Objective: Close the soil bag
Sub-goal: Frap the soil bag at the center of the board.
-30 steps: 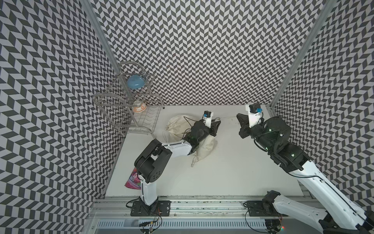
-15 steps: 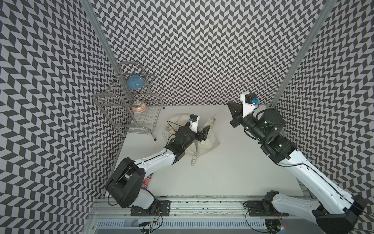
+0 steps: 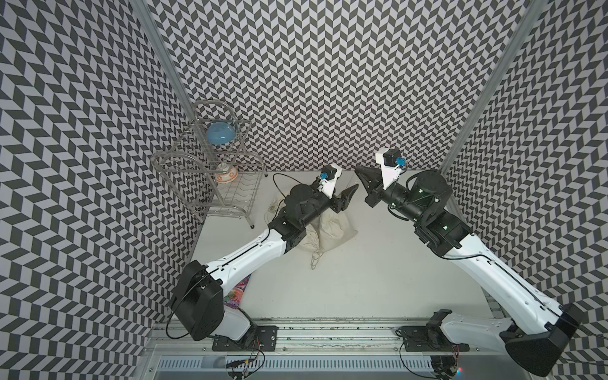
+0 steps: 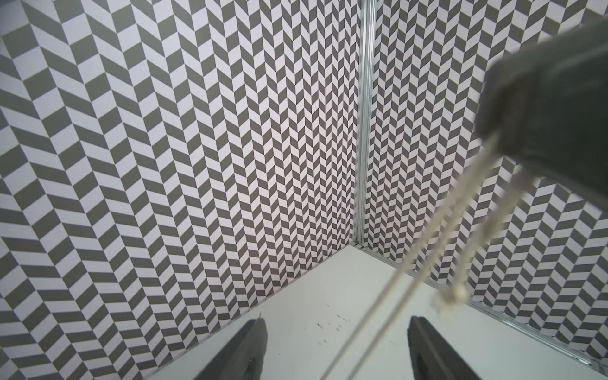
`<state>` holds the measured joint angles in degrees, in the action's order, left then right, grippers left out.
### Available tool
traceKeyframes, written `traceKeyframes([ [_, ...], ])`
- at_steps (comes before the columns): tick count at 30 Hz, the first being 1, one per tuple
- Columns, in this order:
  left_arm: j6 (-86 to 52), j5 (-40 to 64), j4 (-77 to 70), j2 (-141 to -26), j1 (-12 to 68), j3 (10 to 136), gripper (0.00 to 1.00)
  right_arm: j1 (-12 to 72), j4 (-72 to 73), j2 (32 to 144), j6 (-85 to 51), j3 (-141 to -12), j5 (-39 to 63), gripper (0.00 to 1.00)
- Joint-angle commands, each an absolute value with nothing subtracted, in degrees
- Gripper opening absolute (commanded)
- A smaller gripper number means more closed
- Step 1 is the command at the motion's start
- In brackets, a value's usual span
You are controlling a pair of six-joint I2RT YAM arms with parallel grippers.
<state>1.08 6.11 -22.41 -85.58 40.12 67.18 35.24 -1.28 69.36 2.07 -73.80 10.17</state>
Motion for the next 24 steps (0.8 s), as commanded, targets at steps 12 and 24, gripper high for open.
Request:
traceKeyframes([
  [12,0.16,5.03,-13.68,-84.18,39.45,74.73,0.00,35.27,10.97,61.57,5.54,-62.82,4.73,0.20],
  [24,-14.78,14.74,-7.64,-87.54,35.52,81.93,0.00,35.46,35.71,57.66,9.50,-39.30,8.57,0.61],
])
